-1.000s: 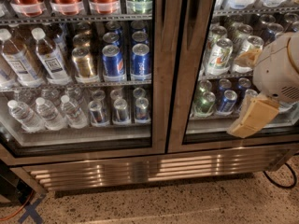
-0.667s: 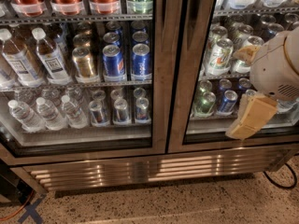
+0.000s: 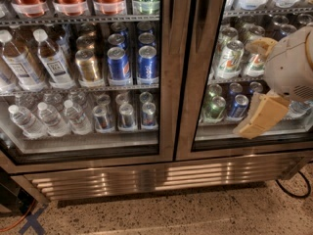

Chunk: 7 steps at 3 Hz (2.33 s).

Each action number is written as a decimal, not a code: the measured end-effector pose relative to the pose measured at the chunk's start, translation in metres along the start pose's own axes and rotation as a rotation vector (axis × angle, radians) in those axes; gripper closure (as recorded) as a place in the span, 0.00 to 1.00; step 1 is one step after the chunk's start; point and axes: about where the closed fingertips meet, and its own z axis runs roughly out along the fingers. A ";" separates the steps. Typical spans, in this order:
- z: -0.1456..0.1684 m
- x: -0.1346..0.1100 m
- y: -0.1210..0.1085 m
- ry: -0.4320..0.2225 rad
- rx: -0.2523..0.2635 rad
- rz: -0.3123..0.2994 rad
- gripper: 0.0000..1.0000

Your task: Open right fridge door

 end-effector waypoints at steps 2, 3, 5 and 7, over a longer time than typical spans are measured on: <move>-0.063 0.003 -0.010 -0.175 0.225 0.035 0.00; -0.064 -0.004 -0.010 -0.192 0.224 0.030 0.00; -0.069 0.011 -0.019 -0.274 0.323 0.050 0.00; -0.111 -0.011 -0.020 -0.493 0.382 0.125 0.12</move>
Offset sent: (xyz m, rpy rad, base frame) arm -0.0469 -0.0506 0.0828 0.2099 -0.3473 -0.0894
